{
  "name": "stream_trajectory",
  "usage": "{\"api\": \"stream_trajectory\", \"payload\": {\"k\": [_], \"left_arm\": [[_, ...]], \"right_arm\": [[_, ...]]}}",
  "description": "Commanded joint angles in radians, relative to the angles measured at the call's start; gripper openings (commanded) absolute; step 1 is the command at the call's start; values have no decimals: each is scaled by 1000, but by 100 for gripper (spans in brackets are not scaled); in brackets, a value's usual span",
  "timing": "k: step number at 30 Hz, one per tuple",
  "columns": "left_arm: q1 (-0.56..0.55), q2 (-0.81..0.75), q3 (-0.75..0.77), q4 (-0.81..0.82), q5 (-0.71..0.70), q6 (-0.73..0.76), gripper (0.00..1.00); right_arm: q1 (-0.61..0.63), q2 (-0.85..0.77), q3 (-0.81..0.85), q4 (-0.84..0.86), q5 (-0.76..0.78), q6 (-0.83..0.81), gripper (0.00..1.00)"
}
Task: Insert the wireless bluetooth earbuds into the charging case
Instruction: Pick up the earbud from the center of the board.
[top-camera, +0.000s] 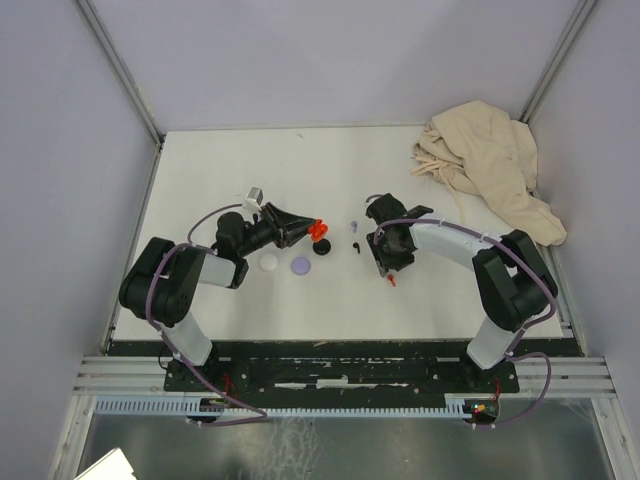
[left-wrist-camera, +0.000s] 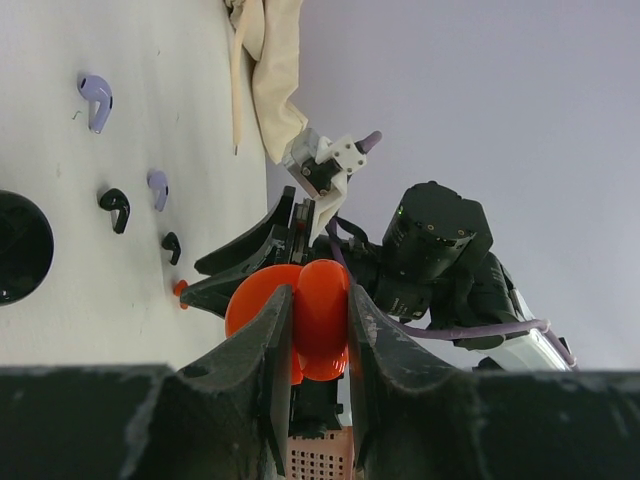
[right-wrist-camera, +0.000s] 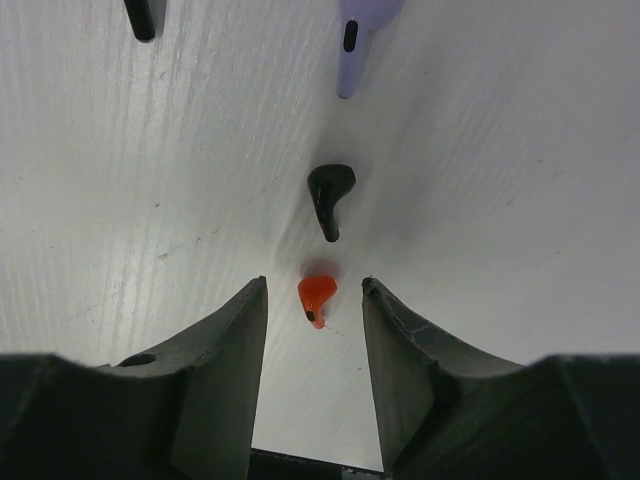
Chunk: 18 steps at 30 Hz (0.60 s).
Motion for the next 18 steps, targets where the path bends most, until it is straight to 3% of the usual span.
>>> {"api": "stream_trajectory", "payload": {"k": [1,18], "left_arm": [[-3,-9,32,19,17,49,3],[-3,-5,27,21,14,52,3]], "right_arm": [[-9,18,-8,24,-22,-13,50],[-22,31,-33,43,-48,-17,42]]}}
